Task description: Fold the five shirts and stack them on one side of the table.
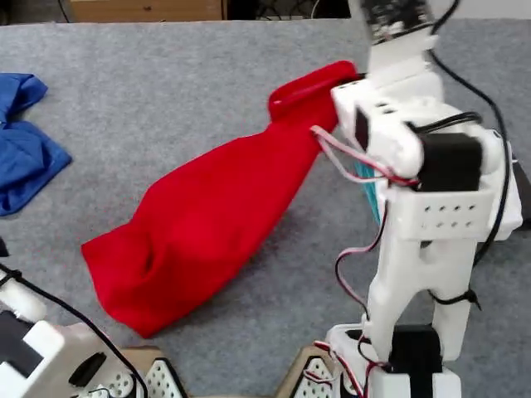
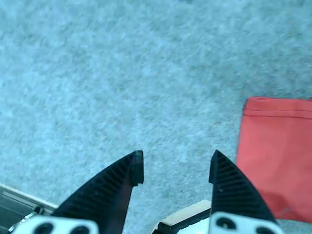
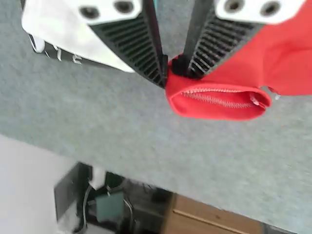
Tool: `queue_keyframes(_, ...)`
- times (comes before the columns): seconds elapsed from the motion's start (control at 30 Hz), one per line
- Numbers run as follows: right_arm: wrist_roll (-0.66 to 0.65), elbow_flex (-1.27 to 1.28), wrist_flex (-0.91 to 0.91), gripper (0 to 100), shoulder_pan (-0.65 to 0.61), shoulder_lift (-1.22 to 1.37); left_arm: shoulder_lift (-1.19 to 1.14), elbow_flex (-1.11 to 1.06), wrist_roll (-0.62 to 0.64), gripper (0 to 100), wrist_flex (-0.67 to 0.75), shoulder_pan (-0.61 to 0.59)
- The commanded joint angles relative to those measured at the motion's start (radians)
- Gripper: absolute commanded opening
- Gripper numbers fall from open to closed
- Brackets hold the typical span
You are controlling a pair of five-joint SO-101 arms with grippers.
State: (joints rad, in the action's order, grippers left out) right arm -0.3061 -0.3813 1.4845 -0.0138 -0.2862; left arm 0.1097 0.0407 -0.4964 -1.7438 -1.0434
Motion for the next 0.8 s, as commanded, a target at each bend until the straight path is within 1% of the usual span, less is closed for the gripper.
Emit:
queue_keyframes(0.0,-0.058,0.007,0.0,1.3,0.037,0.025,0.034,0.005,0.003,24,-0.015,0.09)
queue_keyframes(0.1,-0.109,0.124,-0.028,1.3,0.035,0.059,0.032,-0.051,-0.003,24,-0.002,0.185)
queue_keyframes(0.23,-0.199,0.355,-0.137,1.3,0.037,0.064,0.032,-0.174,-0.005,24,0.054,0.349)
queue_keyframes(0.37,-0.212,0.578,-0.293,1.3,0.043,0.045,0.032,-0.312,-0.005,24,0.163,0.498)
queue_keyframes(0.5,-0.206,0.773,-0.46,1.3,0.038,-0.004,0.034,-0.372,0.011,24,0.17,0.627)
queue_keyframes(0.63,-0.204,0.957,-0.632,1.3,0.038,-0.051,0.034,-0.351,0.147,24,0.175,0.702)
queue_keyframes(0.77,-0.204,1.076,-0.72,1.3,0.038,-0.093,0.032,-0.344,0.265,24,0.173,0.796)
